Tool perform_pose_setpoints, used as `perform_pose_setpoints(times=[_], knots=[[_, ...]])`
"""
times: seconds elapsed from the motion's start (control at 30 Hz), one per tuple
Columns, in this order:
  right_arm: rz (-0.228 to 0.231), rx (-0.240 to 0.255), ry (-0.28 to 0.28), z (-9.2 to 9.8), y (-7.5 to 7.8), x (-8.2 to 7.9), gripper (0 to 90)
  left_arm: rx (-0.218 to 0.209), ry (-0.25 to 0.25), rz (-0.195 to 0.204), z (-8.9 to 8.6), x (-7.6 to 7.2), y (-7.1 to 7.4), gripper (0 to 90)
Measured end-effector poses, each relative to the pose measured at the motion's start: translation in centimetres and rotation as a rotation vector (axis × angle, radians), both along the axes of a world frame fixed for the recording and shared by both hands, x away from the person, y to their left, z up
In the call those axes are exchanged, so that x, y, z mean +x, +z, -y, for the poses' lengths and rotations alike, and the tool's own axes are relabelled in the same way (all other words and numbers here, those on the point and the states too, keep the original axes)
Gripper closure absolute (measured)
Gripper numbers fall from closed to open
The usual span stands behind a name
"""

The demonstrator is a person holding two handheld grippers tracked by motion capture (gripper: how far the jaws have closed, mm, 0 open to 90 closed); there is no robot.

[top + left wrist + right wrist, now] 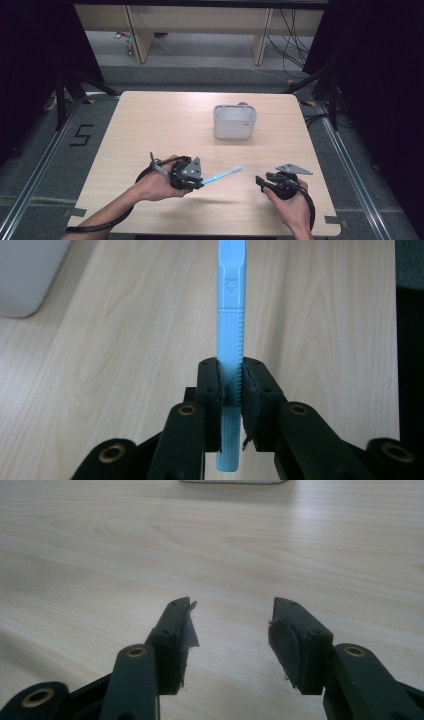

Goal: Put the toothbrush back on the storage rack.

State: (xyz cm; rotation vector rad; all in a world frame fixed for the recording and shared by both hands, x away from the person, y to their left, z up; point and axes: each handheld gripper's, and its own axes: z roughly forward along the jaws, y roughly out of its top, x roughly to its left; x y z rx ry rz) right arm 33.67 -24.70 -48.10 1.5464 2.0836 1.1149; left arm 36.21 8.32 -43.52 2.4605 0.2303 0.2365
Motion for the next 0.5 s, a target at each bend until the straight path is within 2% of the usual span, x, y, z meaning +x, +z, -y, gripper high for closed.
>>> perform_pose_setpoints(times=[0.07,0.1,0.13,0.2,0.23,0.27,0.3,0.33,0.37,0.4,0.43,0.47,0.5], knots=[[0.003,0.002,0.003,-0.1,0.0,0.0,51.7,-0.008,0.006,0.013,-0.4,0.0,0.0,78.6],[-0.005,0.037,-0.003,-0.4,-0.1,-0.1,51.9,-0.033,0.024,0.021,-0.8,0.0,0.0,78.7],[0.005,0.014,0.021,-0.4,0.0,-0.1,52.5,-0.061,0.057,0.02,-1.1,0.0,-0.1,78.7],[0.013,0.019,0.012,-0.7,-0.2,-0.1,52.6,-0.143,0.127,0.032,-1.7,-0.1,-0.3,78.7],[0.01,0.02,0.031,-0.8,-0.2,-0.1,53.1,-0.198,0.169,0.047,-2.3,-0.3,-0.5,78.7],[0.015,0.032,0.035,-1.1,-0.3,-0.2,53.4,-0.219,0.187,0.055,-2.6,-0.4,-0.5,78.7],[0.036,0.001,0.056,-0.9,-0.3,-0.1,53.7,-0.242,0.201,0.059,-2.9,-0.6,-0.6,78.7],[0.028,0.002,0.059,-1.0,-0.3,-0.1,54.0,-0.271,0.22,0.068,-3.2,-0.7,-0.7,78.7],[0.018,0.032,0.052,-1.4,-0.4,-0.2,54.2,-0.296,0.23,0.065,-3.4,-0.8,-0.7,78.7],[0.018,0.032,0.052,-1.4,-0.4,-0.2,54.2,-0.296,0.23,0.065,-3.4,-0.8,-0.7,78.7],[0.011,0.016,0.059,-1.4,-0.3,-0.2,54.4,-0.319,0.243,0.07,-3.6,-0.9,-0.7,78.7],[0.041,0.009,0.089,-1.6,-0.5,-0.1,55.1,-0.363,0.267,0.086,-4.1,-1.2,-0.8,78.7],[0.037,-0.005,0.091,-1.7,-0.5,-0.1,55.3,-0.363,0.267,0.086,-4.1,-1.2,-0.8,78.7]])
